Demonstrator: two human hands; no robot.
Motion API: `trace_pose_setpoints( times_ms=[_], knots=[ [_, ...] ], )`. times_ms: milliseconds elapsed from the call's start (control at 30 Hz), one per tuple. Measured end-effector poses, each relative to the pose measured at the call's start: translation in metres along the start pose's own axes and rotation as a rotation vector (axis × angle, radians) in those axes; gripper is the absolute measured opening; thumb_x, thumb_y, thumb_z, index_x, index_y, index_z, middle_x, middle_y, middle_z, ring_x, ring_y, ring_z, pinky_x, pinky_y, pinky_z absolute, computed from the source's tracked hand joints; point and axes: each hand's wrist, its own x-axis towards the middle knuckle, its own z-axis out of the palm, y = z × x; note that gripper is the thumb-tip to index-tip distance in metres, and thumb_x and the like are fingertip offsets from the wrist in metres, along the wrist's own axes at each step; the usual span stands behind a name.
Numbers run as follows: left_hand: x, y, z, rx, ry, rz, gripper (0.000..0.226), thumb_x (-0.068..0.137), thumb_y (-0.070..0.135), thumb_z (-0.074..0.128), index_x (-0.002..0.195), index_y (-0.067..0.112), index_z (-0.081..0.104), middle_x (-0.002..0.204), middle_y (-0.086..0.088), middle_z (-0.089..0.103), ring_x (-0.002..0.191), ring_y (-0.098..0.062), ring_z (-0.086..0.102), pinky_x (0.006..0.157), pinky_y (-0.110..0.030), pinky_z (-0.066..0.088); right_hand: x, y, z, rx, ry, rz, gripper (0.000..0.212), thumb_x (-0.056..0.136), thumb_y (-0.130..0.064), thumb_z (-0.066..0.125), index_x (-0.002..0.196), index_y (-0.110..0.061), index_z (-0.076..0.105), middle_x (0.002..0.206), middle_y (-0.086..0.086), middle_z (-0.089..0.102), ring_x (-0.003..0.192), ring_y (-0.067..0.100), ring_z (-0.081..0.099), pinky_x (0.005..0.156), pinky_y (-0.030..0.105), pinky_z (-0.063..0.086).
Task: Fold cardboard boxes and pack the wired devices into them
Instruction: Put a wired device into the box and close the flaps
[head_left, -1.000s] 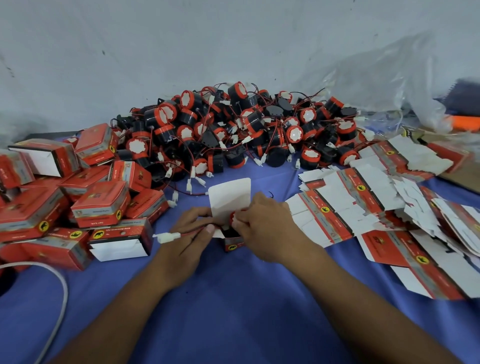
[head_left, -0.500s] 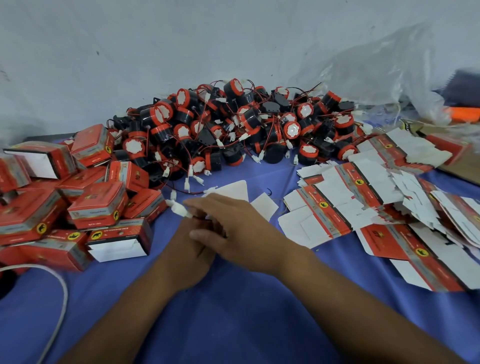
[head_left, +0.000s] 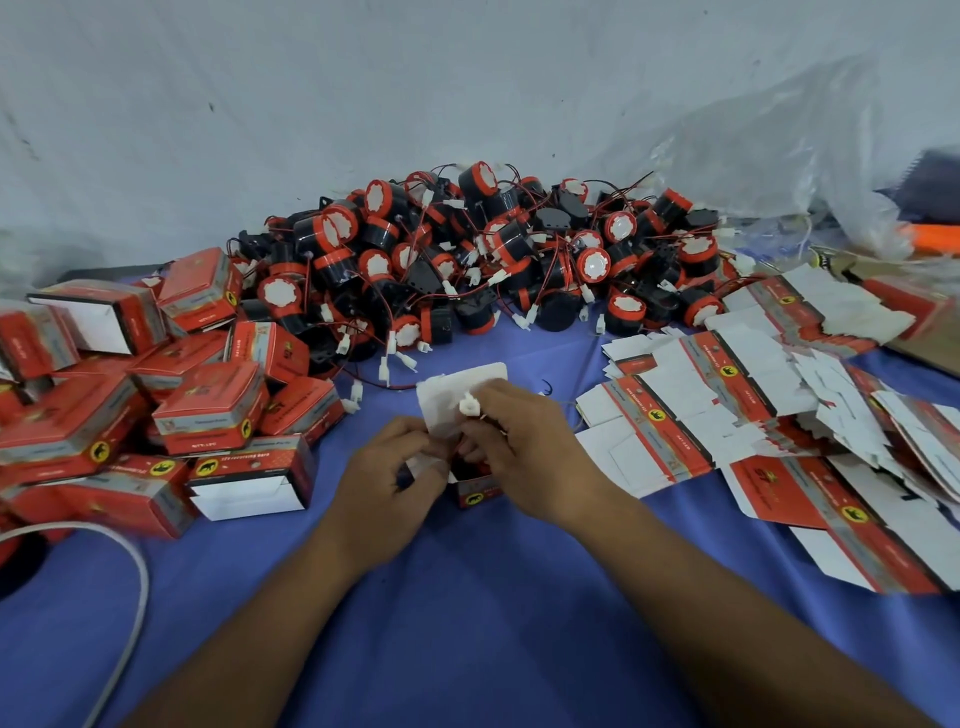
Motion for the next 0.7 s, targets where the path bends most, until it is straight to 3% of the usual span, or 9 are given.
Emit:
trace_pose_setpoints(
  times_ms=[133,267,367,467,600,700],
  knots=[
    [0.002,0.003,0.001,-0.049,0.069,-0.112,0.010,0.077,0.017,0.060,0.073,0.016,0.069,0.092,-0.003,0.067,0.087,-0.018,0.064,0.079,-0.029,0.049,0.001,-0.002,0.003,-0.018,-0.006,-0.060,0.019,0.090,0.010,0.057,0.092,0.003,0.075,0.091,0.013,0.067,0.080,0.026,0.064,0.072,0.037,0.052],
    [0.006,0.003,0.003,-0.187,0.073,-0.262,0.013,0.085,0.004,0.068,0.076,0.012,0.073,0.092,-0.002,0.071,0.088,-0.018,0.067,0.081,-0.026,0.050,-0.001,-0.002,0.001,-0.001,-0.040,-0.092,0.017,0.096,-0.004,0.061,0.090,-0.002,0.076,0.083,0.006,0.067,0.073,0.016,0.060,0.067,0.020,0.044],
    [0.007,0.003,0.005,-0.259,0.093,-0.364,0.013,0.088,0.001,0.067,0.084,0.009,0.076,0.093,-0.003,0.075,0.090,-0.020,0.070,0.084,-0.032,0.054,-0.003,-0.002,-0.003,0.054,-0.081,-0.095,0.030,0.100,-0.027,0.059,0.089,-0.003,0.074,0.085,0.007,0.068,0.077,0.020,0.063,0.070,0.031,0.050],
    [0.007,0.004,0.007,-0.320,0.109,-0.422,0.013,0.091,0.010,0.067,0.086,0.013,0.078,0.091,0.001,0.077,0.087,-0.013,0.072,0.076,-0.023,0.055,-0.005,-0.007,-0.007,0.130,-0.089,-0.041,0.056,0.103,-0.046,0.040,0.073,-0.004,0.062,0.075,0.006,0.059,0.071,0.019,0.057,0.066,0.037,0.047],
    [0.007,0.004,0.012,-0.297,0.166,-0.423,0.015,0.091,0.006,0.067,0.085,0.015,0.078,0.086,0.004,0.077,0.083,-0.009,0.072,0.069,-0.012,0.053,-0.006,-0.009,-0.004,0.208,-0.053,0.086,0.049,0.109,-0.029,0.036,0.089,0.001,0.069,0.097,0.000,0.062,0.086,0.018,0.061,0.080,0.043,0.051],
    [0.007,0.006,0.015,-0.272,0.181,-0.408,0.017,0.090,0.007,0.067,0.084,0.018,0.078,0.085,0.007,0.077,0.081,-0.007,0.072,0.067,-0.012,0.052,-0.003,-0.009,0.001,0.166,-0.020,0.116,0.043,0.108,-0.024,0.043,0.087,0.006,0.066,0.094,0.006,0.060,0.083,0.021,0.059,0.080,0.047,0.048]
  ],
)
